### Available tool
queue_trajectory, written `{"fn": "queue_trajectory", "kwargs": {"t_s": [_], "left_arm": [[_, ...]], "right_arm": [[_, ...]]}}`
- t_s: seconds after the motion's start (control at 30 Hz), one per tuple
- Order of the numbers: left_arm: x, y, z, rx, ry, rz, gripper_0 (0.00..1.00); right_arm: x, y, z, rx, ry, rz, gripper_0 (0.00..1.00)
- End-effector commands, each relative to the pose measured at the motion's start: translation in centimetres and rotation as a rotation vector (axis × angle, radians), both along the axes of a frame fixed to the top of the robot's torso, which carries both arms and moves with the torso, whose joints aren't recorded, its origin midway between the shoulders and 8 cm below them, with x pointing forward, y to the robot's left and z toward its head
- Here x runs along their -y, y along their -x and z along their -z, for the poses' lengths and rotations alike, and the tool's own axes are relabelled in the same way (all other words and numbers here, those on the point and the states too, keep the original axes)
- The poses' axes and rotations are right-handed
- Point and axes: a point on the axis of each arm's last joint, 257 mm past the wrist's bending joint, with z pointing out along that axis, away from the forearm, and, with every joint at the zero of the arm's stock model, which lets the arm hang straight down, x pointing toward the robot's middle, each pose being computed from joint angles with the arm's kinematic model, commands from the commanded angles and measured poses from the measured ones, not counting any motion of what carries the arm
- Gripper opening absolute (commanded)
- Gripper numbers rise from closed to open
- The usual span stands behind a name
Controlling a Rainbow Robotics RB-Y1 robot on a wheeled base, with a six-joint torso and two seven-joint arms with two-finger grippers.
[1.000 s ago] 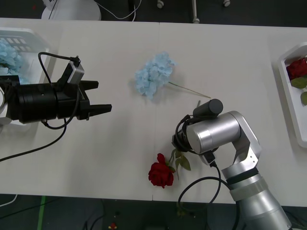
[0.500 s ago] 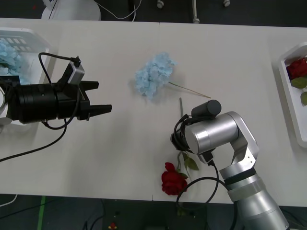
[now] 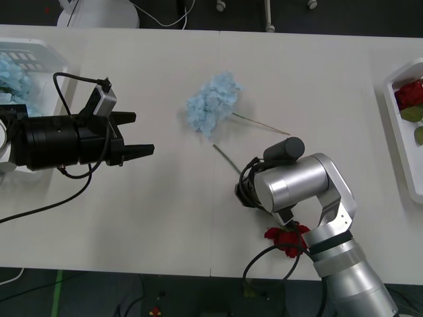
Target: Put the red flowers into the right box and the blue flowers into the left box
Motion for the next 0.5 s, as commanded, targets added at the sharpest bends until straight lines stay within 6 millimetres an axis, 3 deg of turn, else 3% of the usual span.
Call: {"fn": "queue_trajectory", "kwargs": {"t_s": [0.03, 0.33, 0.5], "left_arm": [[-1.1, 0.5, 1.1, -0.007, -0.039, -0.002, 1.0], [-1.1, 0.5, 1.1, -0.01, -0.037, -0.003, 1.0], [-1.1, 0.5, 1.1, -0.011, -0.037, -0.003, 1.0]], "right_arm": [[1.7, 0.1, 0.3, -0.037, 0.099, -0.136, 0.0], [4.9, -2.1, -2.6, 0.007, 0.339, -0.402, 0.0], [5.5, -3.2, -4.5, 0.039, 0.463, -0.602, 0.0]]}}
